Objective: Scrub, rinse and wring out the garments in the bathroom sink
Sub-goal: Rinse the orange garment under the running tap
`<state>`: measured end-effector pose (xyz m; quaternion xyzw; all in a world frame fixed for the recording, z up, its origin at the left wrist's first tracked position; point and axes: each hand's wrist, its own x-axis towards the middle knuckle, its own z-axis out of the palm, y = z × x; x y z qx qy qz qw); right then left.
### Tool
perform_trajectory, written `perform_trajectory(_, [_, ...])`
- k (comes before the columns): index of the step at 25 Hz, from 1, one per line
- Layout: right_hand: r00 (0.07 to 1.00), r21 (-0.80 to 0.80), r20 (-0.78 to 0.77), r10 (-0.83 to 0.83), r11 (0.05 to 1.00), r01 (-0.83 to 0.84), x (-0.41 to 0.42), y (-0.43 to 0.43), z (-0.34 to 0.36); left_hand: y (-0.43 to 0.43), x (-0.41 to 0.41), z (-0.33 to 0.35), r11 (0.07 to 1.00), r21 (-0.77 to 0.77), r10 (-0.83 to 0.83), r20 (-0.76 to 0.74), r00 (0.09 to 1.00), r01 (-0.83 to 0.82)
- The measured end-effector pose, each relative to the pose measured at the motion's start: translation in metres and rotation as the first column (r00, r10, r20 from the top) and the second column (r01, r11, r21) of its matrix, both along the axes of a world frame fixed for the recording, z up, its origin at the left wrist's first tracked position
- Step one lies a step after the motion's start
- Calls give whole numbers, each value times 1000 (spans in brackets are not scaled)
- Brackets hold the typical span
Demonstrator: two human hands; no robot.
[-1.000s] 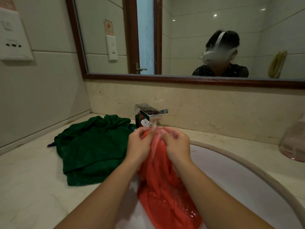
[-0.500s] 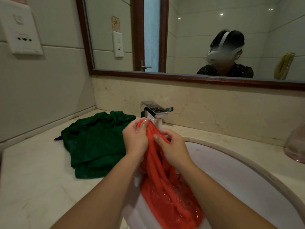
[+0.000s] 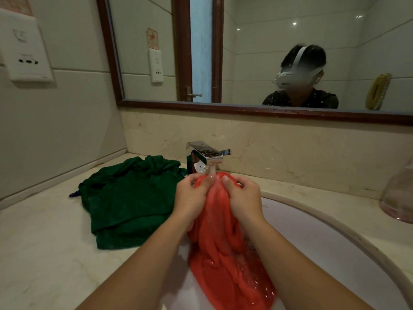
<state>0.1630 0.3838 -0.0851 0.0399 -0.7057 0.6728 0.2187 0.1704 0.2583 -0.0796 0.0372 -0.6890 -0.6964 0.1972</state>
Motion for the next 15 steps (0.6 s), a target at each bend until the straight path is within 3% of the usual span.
perform_trajectory(10, [985,108,-37,170,980,-165,8,-7,-7,1,0,2,992,122,49,-31,998,-45])
perform_trajectory(13, [995,136,-55,86,988,-78,3,-7,-8,-1,0,1,997,71,39,-59,997,-35])
perform_trajectory(15, [998,72,-55,37,997,-33,0,-5,-7,-2,0,2,1000,-4,-8,-39,999,8])
